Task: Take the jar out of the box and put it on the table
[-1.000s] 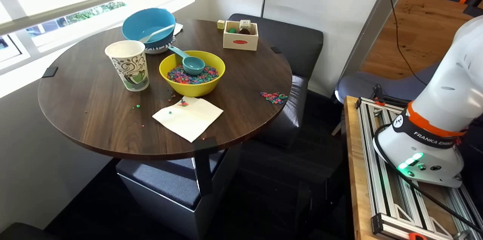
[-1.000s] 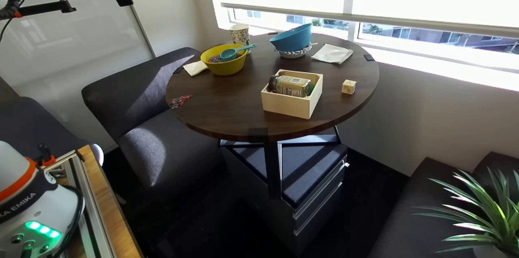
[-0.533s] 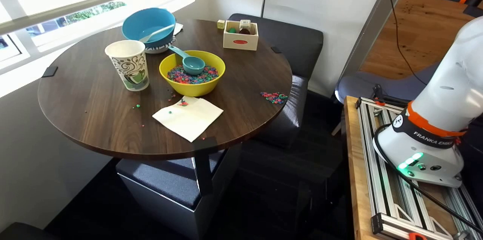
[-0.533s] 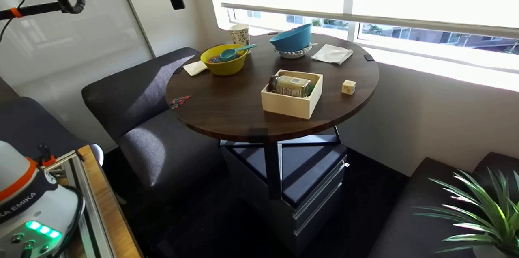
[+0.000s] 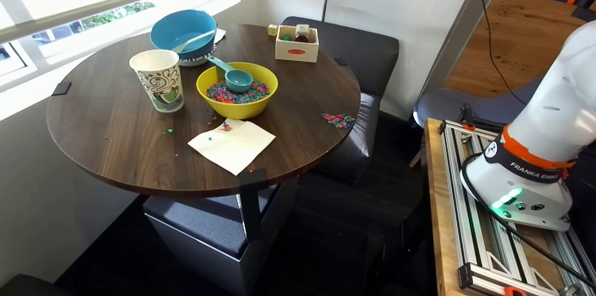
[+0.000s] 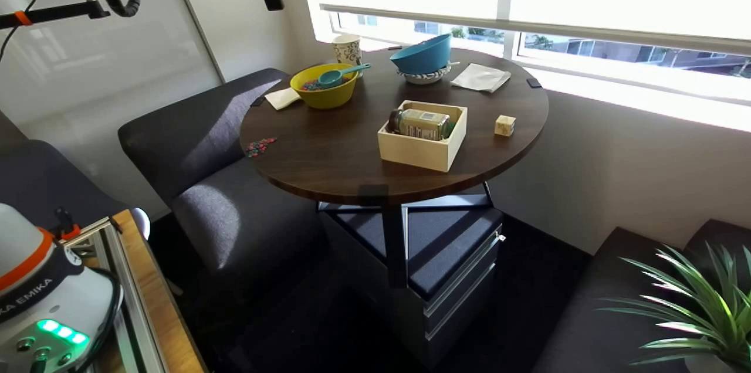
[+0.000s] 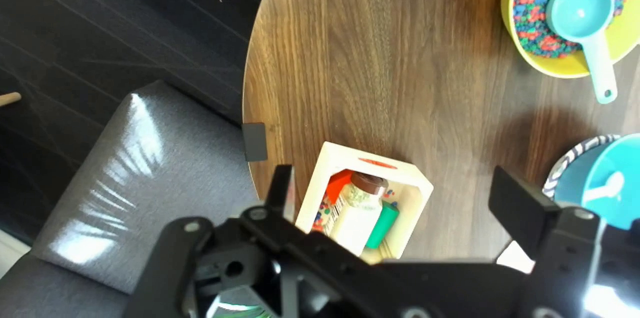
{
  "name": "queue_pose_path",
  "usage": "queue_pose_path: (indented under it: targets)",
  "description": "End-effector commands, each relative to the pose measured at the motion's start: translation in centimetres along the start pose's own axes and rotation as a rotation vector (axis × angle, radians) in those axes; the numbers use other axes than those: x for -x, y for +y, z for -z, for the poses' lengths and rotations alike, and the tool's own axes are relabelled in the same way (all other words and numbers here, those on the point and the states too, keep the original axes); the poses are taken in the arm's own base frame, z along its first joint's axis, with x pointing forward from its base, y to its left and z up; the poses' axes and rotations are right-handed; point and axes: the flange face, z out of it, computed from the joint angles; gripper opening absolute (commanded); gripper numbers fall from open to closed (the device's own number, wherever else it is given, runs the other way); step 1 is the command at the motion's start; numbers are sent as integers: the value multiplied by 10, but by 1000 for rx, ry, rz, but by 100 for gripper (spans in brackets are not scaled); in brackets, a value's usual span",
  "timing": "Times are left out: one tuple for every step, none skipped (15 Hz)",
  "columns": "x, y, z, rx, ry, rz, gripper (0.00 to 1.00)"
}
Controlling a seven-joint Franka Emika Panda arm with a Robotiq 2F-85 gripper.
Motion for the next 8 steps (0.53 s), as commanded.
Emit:
queue_pose_path:
  targets:
    - [-35,-21,-27,-39,97,-90,100]
    - [-45,-27,-34,-51,132,-107,100]
    - [-58,-35,-47,-42,166,-115,100]
    - [-69,-39,-57,-28,206,-124,100]
    - [-79,-41,-69,16,219,-120,100]
    - [-87,-41,-79,65,231,-108,100]
    - [-95,-40,-89,102,228,-97,100]
    - [-101,-39,-99,133,210,-70,100]
